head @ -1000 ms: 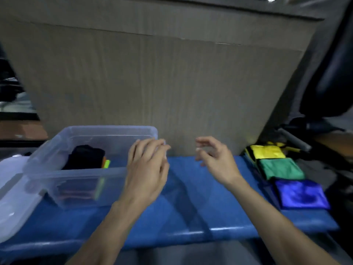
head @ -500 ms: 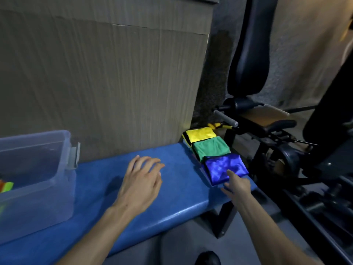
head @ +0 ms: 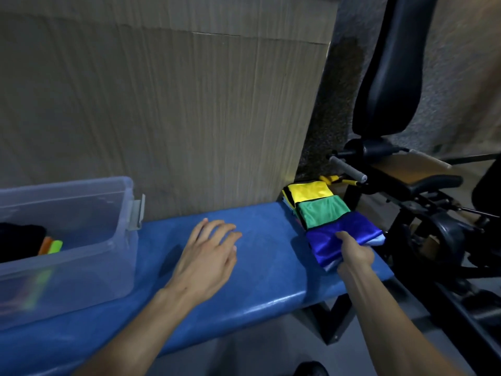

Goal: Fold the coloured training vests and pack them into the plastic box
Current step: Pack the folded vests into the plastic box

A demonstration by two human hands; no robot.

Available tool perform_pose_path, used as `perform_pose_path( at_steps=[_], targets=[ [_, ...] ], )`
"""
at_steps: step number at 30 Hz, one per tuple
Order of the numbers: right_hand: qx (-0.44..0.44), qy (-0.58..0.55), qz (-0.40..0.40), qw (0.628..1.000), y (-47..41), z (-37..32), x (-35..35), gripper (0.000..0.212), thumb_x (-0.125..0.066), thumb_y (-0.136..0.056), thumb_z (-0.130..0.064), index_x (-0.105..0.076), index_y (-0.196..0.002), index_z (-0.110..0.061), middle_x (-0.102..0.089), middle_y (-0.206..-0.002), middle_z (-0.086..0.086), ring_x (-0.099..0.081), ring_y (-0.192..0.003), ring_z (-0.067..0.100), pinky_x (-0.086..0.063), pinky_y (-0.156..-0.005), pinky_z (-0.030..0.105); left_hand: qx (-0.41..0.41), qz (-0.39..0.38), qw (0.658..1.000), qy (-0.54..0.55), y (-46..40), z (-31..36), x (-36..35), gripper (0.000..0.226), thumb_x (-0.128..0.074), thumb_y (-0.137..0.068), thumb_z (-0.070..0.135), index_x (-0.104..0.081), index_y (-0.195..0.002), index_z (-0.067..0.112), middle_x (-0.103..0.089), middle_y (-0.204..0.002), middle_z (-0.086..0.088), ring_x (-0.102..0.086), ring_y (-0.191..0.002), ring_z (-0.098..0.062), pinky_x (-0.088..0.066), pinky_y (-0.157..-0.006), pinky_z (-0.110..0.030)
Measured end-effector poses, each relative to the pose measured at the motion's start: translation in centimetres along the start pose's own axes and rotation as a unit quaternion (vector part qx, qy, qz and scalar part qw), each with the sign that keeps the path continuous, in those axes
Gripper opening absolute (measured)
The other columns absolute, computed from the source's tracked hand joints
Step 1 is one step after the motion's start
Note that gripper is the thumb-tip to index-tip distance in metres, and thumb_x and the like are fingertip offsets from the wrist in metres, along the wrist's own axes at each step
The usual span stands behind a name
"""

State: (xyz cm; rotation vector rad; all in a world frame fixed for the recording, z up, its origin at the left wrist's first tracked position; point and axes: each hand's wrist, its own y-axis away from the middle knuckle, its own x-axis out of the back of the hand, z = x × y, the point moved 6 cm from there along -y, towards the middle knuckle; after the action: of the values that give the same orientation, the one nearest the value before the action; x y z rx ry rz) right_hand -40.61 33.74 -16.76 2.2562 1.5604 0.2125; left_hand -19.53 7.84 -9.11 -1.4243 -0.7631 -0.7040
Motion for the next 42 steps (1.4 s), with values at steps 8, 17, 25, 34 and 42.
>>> perform_pose_path(
  at_steps=[8, 17, 25, 34, 42],
  targets=[
    [0.023, -0.044, -0.234, 0.971, 12.1, -1.5, -5.3, 0.027, -0.076, -0.083, -0.008, -0.065, -0.107, -0.013, -0.072, -0.101, 0.012, -0.067, -0.079, 0.022, -0.053, -0.066, 0.033, 0.054, 0.061, 0.997, -0.003, 3.5, -3.8, 7.3, 0.035, -0.046, -0.095, 0.024, -0.070, -0.119, 0.015, -0.065, -0.128, -0.001, -0.054, -0.124, -0.029, -0.035, -0.115, -0.051],
    [-0.033, 0.007, -0.530, 0.848, 32.1, -1.7, -20.6, 0.038, -0.071, -0.088, -0.015, -0.067, -0.125, -0.005, -0.075, -0.113, 0.013, -0.073, -0.106, 0.028, -0.058, -0.095, 0.045, 0.266, 0.182, 0.945, -0.046, 12.5, -17.8, 19.1, 0.032, -0.047, -0.093, 0.017, -0.067, -0.118, 0.014, -0.068, -0.120, -0.002, -0.060, -0.113, -0.029, -0.041, -0.106, -0.050],
    [-0.083, 0.144, -0.632, 0.757, 46.7, 6.8, -33.4, 0.044, -0.068, -0.089, -0.015, -0.064, -0.129, 0.001, -0.072, -0.117, 0.022, -0.069, -0.112, 0.037, -0.062, -0.082, 0.048, 0.425, 0.195, 0.884, 0.026, 22.9, -27.8, 21.2, 0.041, -0.037, -0.096, 0.022, -0.065, -0.125, 0.015, -0.066, -0.132, -0.008, -0.062, -0.117, -0.027, -0.050, -0.097, -0.041],
    [0.094, 0.366, -0.631, 0.678, 51.8, 14.6, -37.4, 0.079, -0.078, -0.087, -0.032, -0.038, -0.151, -0.011, -0.061, -0.137, 0.009, -0.066, -0.112, 0.026, -0.057, -0.094, 0.046, 0.459, 0.231, 0.856, 0.055, 24.8, -28.9, 21.6, 0.047, -0.037, -0.095, 0.013, -0.059, -0.137, 0.015, -0.069, -0.127, -0.001, -0.062, -0.116, -0.020, -0.046, -0.098, -0.031],
    [0.380, 0.563, -0.604, 0.417, 53.3, 13.3, -36.4, 0.108, -0.068, -0.084, -0.065, 0.003, -0.161, -0.039, 0.028, -0.166, 0.005, -0.016, -0.156, 0.021, -0.023, -0.120, 0.033, 0.468, 0.213, 0.857, 0.043, 25.2, -29.1, 21.2, 0.045, -0.036, -0.098, 0.017, -0.058, -0.136, 0.016, -0.068, -0.123, -0.002, -0.062, -0.110, -0.022, -0.049, -0.091, -0.037]
  ],
)
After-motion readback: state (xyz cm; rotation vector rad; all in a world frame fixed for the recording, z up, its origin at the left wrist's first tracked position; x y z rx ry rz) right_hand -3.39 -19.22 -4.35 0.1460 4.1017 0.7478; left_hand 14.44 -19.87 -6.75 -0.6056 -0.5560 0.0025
